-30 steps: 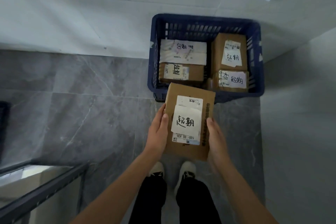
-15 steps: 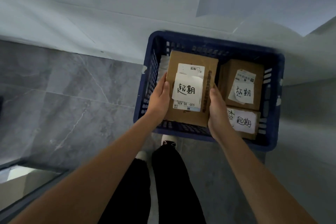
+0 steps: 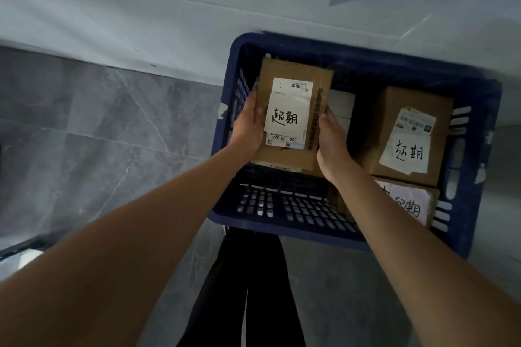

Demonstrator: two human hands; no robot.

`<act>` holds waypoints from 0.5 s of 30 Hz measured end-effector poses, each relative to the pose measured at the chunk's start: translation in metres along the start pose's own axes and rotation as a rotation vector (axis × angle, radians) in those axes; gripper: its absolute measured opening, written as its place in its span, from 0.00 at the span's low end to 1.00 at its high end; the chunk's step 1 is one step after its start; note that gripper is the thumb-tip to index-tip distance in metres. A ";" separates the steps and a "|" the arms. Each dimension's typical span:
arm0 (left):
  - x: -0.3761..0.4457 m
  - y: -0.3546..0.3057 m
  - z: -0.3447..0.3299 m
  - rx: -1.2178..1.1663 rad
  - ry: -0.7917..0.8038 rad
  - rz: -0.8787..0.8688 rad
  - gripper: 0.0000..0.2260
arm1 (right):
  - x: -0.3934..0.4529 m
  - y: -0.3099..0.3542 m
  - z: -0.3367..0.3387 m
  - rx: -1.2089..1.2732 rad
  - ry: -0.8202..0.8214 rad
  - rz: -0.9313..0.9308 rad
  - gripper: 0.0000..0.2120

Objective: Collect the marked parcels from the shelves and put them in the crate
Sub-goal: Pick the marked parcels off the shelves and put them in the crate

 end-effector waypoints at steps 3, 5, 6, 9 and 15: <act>0.010 0.003 0.001 0.006 -0.002 0.037 0.23 | 0.010 -0.012 -0.005 -0.001 0.001 -0.044 0.19; 0.015 0.006 0.001 -0.005 0.009 0.042 0.23 | 0.012 -0.017 -0.006 -0.017 -0.023 -0.046 0.19; 0.017 0.008 0.001 -0.013 0.015 0.046 0.22 | 0.013 -0.019 -0.005 -0.012 -0.045 -0.049 0.19; 0.021 0.015 0.001 -0.057 0.027 0.076 0.23 | 0.013 -0.024 -0.005 0.019 -0.074 -0.052 0.19; 0.024 0.013 -0.001 -0.077 0.032 0.069 0.23 | 0.012 -0.023 -0.003 -0.009 -0.128 -0.051 0.19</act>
Point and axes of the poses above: each hand's wrist, its own x-axis towards the middle knuckle, its own z-axis out of the back of the hand, y = z × x, the point moved 8 cm from there along x, towards the middle knuckle, and after that the axes turned 5 degrees about z, right-handed, at the moved point
